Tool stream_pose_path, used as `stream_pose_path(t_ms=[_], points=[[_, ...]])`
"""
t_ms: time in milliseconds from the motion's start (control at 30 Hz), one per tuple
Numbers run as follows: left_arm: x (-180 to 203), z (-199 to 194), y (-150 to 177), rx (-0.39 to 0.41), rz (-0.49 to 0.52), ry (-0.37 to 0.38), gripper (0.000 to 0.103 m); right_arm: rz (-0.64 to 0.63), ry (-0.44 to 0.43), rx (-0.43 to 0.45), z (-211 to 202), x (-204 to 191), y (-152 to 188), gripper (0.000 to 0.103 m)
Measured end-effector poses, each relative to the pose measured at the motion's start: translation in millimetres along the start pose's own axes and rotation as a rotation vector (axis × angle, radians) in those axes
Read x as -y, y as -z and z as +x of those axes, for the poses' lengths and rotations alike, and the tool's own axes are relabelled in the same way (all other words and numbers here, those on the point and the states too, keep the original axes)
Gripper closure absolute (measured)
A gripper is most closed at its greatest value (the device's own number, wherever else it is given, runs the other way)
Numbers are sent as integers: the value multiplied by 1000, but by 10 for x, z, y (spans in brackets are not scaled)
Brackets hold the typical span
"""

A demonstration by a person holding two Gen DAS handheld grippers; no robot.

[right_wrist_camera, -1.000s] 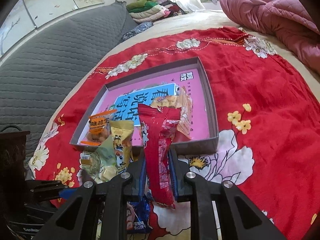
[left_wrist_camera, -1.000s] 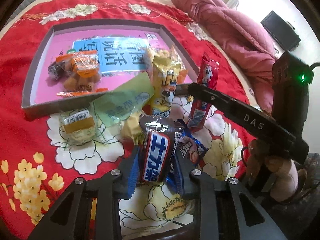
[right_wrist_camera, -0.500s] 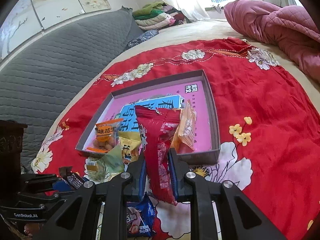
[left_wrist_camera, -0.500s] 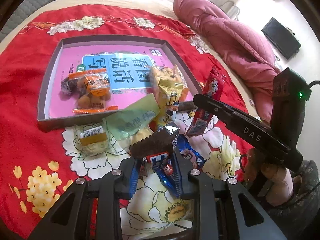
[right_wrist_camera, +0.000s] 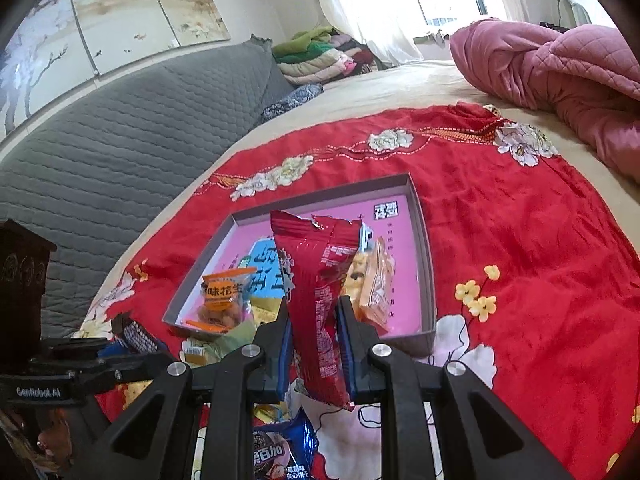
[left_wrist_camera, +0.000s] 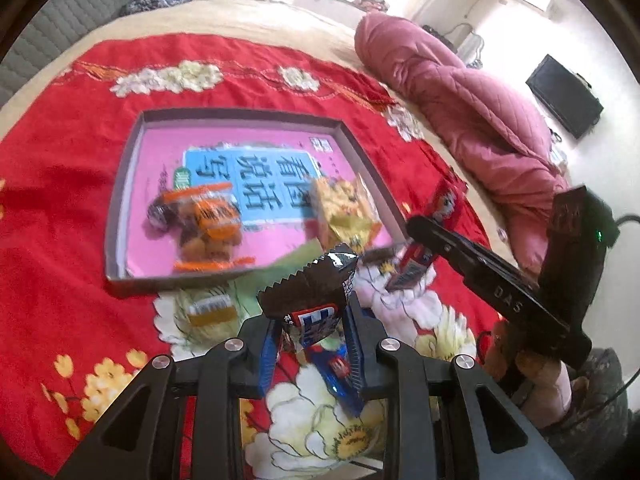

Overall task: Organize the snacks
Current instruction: 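Carry the red bag toward the tray with the right tool while the left tool carries the chocolate bar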

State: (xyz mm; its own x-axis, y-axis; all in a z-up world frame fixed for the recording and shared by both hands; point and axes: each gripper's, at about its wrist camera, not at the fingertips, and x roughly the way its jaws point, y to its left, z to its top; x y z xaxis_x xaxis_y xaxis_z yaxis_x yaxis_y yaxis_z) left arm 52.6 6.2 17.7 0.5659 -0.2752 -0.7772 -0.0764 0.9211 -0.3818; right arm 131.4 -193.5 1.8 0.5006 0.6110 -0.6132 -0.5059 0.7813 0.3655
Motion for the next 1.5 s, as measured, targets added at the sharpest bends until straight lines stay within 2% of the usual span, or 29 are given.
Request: stream_pose_path(t_ms=[433,667,1067,1500], points=[[-101,-39,-319,69,-23,-38,73,10,5,64,-37,55,-158,82],[-126,35,-473,89,-35,-50,73,12,34,100,-46,121,-246,82],[-132,348,-582,53,-44,-65,73,7,119,94,92,211,-308,82],[-184,590,-575,14,-70,-76,73,-2,150,46,325,280,-296,82]])
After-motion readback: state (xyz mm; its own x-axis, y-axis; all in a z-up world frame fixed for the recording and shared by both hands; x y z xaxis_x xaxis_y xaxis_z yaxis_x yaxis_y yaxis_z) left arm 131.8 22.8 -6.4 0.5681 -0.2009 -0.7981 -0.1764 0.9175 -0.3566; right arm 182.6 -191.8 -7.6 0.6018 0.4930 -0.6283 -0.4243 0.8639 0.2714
